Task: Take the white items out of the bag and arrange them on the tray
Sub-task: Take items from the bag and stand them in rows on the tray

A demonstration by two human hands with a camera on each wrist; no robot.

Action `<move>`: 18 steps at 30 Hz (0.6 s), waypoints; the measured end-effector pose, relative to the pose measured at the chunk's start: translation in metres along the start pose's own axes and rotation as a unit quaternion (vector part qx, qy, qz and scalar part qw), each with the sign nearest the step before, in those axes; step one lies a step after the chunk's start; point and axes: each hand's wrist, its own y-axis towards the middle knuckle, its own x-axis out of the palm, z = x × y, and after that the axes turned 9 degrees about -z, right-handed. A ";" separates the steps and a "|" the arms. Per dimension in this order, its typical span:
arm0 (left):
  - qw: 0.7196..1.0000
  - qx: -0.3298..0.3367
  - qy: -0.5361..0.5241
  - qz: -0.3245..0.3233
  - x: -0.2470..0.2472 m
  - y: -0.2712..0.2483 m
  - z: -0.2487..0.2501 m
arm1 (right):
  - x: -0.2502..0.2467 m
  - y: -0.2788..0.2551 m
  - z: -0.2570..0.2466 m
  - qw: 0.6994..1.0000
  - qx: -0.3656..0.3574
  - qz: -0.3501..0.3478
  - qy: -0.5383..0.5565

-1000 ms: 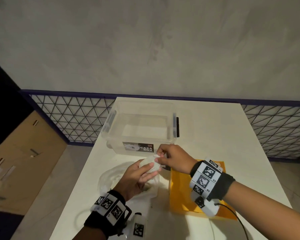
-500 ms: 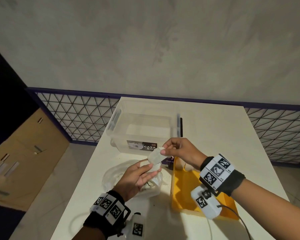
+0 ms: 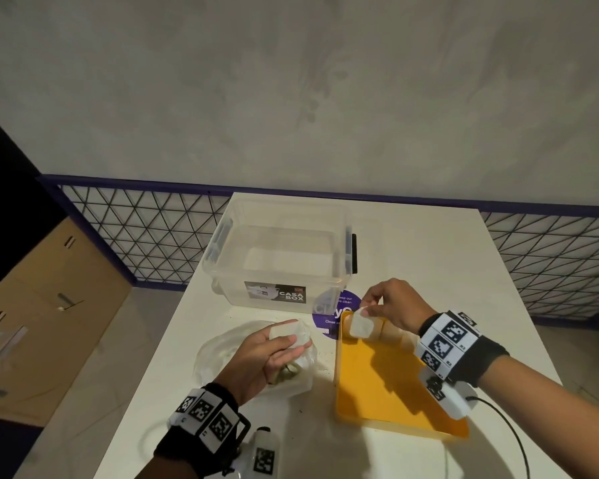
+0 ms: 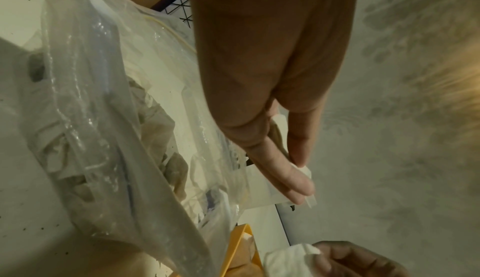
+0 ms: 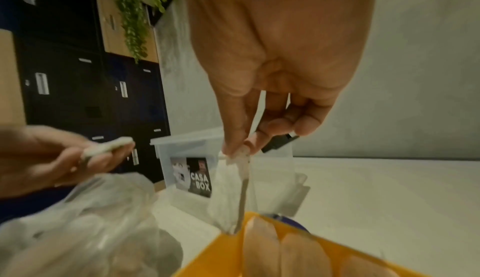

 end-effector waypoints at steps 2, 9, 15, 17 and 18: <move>1.000 -0.002 0.020 -0.010 0.001 0.000 0.000 | 0.010 0.006 0.009 0.999 0.018 0.000 -0.036; 1.000 0.002 0.018 -0.009 -0.005 0.003 0.001 | 0.041 0.021 0.019 0.977 -0.010 -0.018 -0.211; 1.000 0.014 0.017 0.009 -0.007 0.006 0.000 | 0.056 0.029 0.022 0.961 -0.027 -0.016 -0.274; 1.000 0.011 0.006 0.016 -0.008 0.007 -0.001 | 0.060 0.031 0.023 0.962 -0.026 -0.006 -0.273; 1.000 0.009 0.006 0.019 -0.009 0.008 -0.001 | 0.061 0.032 0.023 0.963 -0.024 0.000 -0.270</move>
